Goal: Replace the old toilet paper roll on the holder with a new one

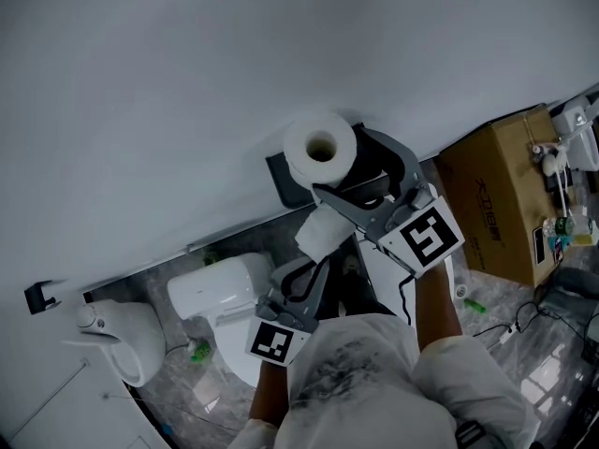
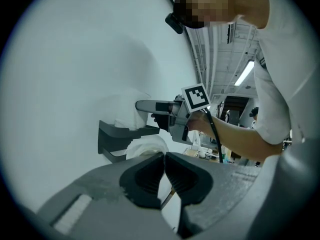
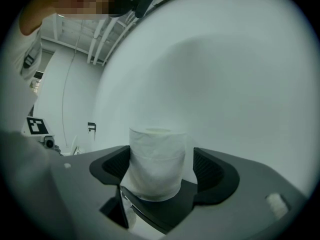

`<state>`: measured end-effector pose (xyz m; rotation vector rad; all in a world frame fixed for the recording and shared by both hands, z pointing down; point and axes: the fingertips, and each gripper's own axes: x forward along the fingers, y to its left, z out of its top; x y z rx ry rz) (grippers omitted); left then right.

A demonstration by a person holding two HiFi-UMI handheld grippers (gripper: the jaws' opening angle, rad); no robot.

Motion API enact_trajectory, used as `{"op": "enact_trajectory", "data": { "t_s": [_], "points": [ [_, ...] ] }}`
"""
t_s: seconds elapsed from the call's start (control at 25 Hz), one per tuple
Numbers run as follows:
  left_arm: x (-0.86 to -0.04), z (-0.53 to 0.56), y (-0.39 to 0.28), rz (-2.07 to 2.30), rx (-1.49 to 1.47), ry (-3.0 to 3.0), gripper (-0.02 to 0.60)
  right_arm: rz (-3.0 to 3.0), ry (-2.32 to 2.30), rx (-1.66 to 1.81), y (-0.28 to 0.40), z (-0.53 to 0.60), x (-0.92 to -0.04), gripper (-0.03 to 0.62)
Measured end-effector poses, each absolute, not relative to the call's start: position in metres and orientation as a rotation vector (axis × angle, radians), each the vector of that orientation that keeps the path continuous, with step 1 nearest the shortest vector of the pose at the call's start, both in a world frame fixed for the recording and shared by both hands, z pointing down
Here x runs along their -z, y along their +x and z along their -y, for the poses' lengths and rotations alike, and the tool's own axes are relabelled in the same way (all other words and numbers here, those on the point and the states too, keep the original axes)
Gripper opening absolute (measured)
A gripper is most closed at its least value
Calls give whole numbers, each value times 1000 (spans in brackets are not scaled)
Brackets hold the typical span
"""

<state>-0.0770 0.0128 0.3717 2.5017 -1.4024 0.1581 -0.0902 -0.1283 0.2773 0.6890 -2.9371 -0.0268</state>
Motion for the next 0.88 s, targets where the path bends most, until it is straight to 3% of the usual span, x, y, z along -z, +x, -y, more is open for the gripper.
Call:
{"op": "enact_trajectory", "data": {
  "t_s": [0.24, 0.6, 0.68, 0.88],
  "points": [
    [-372, -12, -80, 1407, -156, 2498, 15, 2925, 692, 7, -96, 129, -275, 436],
    [-373, -13, -85, 1398, -173, 2499, 15, 2914, 727, -22, -115, 131, -271, 436],
    [-373, -14, -86, 1397, -171, 2501, 15, 2919, 738, 12, -115, 133, -272, 399],
    [-373, -16, -86, 1391, -164, 2510, 15, 2907, 776, -1, -113, 130, -270, 386]
  ]
}}
